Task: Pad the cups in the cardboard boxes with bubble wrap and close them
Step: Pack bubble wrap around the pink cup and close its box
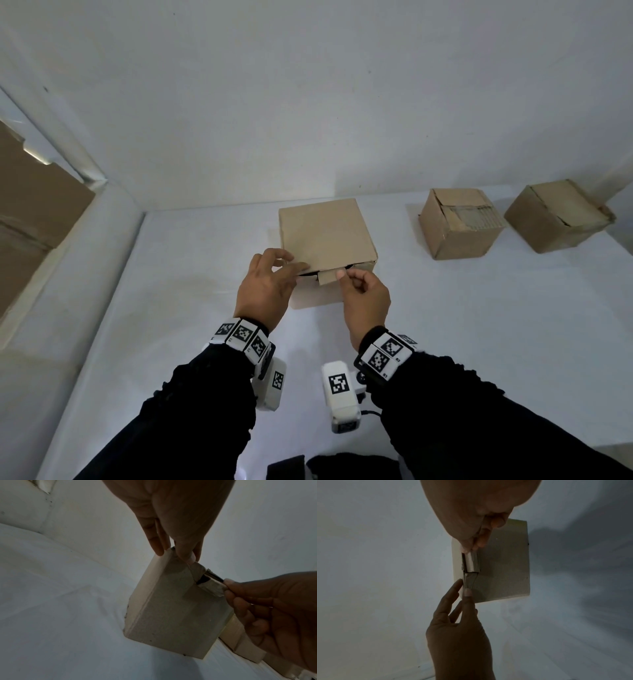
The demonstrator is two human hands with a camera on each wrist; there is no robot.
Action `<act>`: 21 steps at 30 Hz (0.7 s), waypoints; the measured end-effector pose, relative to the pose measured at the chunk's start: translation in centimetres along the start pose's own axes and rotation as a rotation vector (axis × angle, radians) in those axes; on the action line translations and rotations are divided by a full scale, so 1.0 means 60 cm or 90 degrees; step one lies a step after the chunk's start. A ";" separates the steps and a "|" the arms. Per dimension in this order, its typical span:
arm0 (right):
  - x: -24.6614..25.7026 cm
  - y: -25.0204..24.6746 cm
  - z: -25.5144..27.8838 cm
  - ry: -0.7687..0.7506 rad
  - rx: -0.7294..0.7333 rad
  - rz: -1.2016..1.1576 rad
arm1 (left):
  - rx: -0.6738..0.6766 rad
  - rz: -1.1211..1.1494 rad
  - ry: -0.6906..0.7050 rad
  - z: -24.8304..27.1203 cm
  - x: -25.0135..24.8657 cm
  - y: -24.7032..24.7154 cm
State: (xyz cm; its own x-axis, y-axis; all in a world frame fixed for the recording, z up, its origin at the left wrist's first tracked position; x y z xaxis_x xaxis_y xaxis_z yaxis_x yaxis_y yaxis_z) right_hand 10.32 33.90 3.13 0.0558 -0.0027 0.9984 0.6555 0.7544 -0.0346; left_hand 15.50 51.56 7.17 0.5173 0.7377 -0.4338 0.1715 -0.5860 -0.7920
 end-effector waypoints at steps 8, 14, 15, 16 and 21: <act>-0.005 0.014 0.004 0.051 -0.005 -0.095 | 0.023 -0.007 0.014 -0.005 0.000 -0.001; -0.009 0.025 0.004 0.113 -0.013 -0.161 | 0.059 -0.026 0.007 -0.030 -0.013 0.015; -0.008 0.026 0.004 0.120 -0.012 -0.171 | 0.058 -0.041 0.008 -0.033 -0.015 0.018; -0.008 0.026 0.004 0.125 -0.010 -0.181 | 0.058 -0.058 0.014 -0.035 -0.017 0.020; -0.002 0.007 -0.005 0.094 0.047 -0.176 | 0.046 -0.091 0.030 -0.036 -0.016 0.034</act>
State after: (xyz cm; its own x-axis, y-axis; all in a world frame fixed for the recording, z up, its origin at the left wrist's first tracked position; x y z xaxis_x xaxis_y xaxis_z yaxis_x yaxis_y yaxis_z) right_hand 10.81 34.05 3.01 -0.0043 -0.3062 0.9520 0.6049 0.7573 0.2463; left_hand 17.14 48.94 6.92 0.5306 0.7943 -0.2959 0.1862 -0.4498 -0.8735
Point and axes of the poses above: each hand's wrist, its own z-axis away from the middle knuckle, its own y-axis out of the palm, x = y × z, the point moved 4 cm from there along -z, towards the middle knuckle, and after that the axes turned 4 degrees about -y, right-handed, at the moved point
